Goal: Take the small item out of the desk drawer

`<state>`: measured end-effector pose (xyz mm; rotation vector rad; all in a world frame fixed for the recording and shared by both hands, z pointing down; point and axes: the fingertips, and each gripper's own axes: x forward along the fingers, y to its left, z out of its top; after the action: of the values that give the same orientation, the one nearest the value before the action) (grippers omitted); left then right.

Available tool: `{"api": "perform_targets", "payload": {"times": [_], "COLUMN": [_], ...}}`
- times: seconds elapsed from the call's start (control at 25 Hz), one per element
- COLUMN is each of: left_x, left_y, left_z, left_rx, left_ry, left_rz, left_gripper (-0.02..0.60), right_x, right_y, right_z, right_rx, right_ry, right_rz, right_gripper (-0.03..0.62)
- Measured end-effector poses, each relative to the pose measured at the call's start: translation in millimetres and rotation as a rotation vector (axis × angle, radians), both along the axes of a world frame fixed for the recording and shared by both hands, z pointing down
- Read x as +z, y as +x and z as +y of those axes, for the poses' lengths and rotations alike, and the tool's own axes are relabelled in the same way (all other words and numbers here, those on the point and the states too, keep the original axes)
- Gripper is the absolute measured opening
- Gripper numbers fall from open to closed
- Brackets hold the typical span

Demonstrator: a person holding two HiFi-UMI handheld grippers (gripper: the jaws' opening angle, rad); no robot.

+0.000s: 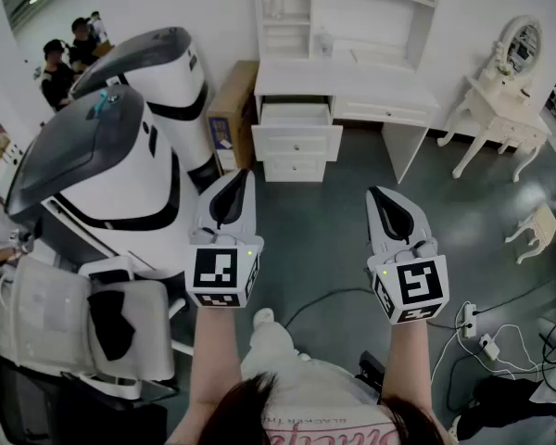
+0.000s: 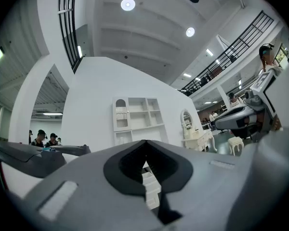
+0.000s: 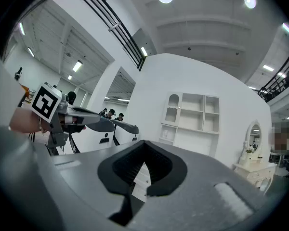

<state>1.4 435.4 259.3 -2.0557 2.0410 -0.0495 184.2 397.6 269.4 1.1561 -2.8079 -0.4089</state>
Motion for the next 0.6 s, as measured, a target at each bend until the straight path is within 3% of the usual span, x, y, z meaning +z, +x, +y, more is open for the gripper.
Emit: {"api": "perform_targets", "payload": {"times": [0.6], "left_x": [-0.5], "left_y": [-24.8], "left_z": [-60.0], "left_rx": [-0.020], "left_ry": [-0.008], "left_rz": [0.020], "left_gripper": [0.009], "right_x": [4.3], "right_y": [-21.2], "right_z": [-62.2], "right_rx": [-0.027], "right_ry": [-0.015], "right_rz": [0.023], "right_gripper": [0.002]}}
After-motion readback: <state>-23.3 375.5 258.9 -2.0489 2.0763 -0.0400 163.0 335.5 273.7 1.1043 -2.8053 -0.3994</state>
